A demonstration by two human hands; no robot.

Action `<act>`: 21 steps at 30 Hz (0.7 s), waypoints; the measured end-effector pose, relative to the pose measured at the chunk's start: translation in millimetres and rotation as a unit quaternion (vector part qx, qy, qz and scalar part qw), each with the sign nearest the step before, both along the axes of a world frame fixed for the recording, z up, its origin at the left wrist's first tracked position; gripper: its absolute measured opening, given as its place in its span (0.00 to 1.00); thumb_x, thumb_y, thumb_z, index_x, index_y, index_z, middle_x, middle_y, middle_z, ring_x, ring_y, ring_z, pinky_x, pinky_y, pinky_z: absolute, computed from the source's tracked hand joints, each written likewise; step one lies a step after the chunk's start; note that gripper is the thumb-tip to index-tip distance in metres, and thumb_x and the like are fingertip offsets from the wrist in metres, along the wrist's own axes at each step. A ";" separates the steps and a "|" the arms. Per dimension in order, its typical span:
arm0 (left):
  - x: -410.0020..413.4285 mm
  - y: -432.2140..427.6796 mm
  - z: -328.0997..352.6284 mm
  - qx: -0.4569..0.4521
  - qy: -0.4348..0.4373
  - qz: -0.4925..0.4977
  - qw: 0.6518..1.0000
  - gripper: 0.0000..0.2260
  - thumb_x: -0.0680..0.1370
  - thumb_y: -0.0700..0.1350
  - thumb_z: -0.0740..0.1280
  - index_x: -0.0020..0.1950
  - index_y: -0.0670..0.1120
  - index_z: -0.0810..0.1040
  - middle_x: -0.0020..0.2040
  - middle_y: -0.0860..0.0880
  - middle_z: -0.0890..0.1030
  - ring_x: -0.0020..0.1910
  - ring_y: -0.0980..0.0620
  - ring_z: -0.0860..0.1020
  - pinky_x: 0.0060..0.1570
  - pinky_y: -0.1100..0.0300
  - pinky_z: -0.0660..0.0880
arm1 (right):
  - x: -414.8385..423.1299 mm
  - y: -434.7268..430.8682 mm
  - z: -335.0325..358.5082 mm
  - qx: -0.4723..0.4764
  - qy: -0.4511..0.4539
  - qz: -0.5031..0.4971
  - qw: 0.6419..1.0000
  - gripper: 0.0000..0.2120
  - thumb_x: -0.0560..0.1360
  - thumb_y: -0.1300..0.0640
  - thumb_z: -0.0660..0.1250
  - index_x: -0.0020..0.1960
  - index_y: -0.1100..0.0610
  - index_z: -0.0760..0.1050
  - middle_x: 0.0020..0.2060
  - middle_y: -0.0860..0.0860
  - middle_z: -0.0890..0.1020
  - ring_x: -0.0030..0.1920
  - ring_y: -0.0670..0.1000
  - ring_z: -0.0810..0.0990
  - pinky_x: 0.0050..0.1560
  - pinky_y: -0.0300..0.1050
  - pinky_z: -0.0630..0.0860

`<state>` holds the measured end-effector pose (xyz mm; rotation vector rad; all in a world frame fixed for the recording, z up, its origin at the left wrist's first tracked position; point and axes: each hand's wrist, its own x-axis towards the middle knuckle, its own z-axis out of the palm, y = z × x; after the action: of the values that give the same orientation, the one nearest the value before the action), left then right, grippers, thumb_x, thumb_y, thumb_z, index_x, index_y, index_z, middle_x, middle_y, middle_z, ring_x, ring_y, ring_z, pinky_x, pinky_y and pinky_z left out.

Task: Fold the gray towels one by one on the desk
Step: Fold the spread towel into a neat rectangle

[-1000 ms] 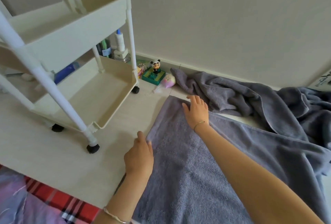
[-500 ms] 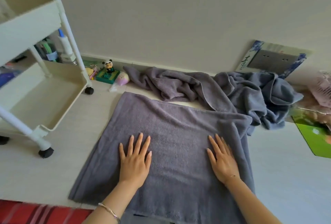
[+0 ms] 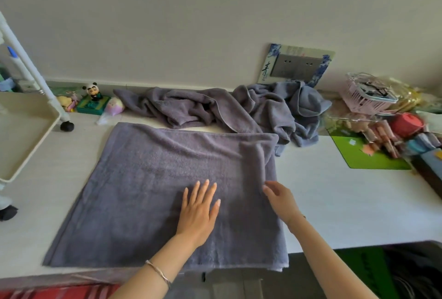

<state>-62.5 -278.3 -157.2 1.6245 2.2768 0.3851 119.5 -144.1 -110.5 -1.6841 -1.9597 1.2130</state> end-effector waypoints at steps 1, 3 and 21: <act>6.6 3.2 -3.4 -0.003 0.002 0.004 1.000 0.46 0.64 0.66 0.16 0.77 0.54 0.44 0.76 0.57 0.40 0.76 0.53 0.39 0.72 0.52 0.32 | -4.4 -3.2 -0.2 -0.013 0.028 0.023 0.999 0.12 0.79 0.58 0.60 0.60 0.57 0.76 0.51 0.51 0.80 0.52 0.51 0.78 0.54 0.40 0.72; 12.0 2.9 -7.7 -0.021 0.032 -0.007 0.999 0.40 0.73 0.64 0.23 0.77 0.52 0.55 0.77 0.53 0.52 0.77 0.49 0.51 0.73 0.51 0.37 | -9.2 -7.1 -2.7 -0.053 0.072 0.043 0.995 0.12 0.80 0.64 0.58 0.58 0.61 0.77 0.45 0.52 0.80 0.41 0.47 0.78 0.42 0.34 0.74; 17.7 -1.8 -21.1 0.008 0.078 -0.004 0.997 0.27 0.82 0.58 0.39 0.73 0.49 0.67 0.72 0.48 0.69 0.71 0.45 0.66 0.69 0.46 0.52 | 36.1 -3.2 -20.6 -0.012 -0.010 -0.091 0.996 0.11 0.72 0.62 0.72 0.33 0.56 0.76 0.26 0.52 0.77 0.26 0.52 0.77 0.33 0.46 0.81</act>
<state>-44.9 -280.1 -178.3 1.7273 2.3844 0.2843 155.6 -147.3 -131.0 -1.8467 -1.7644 1.1620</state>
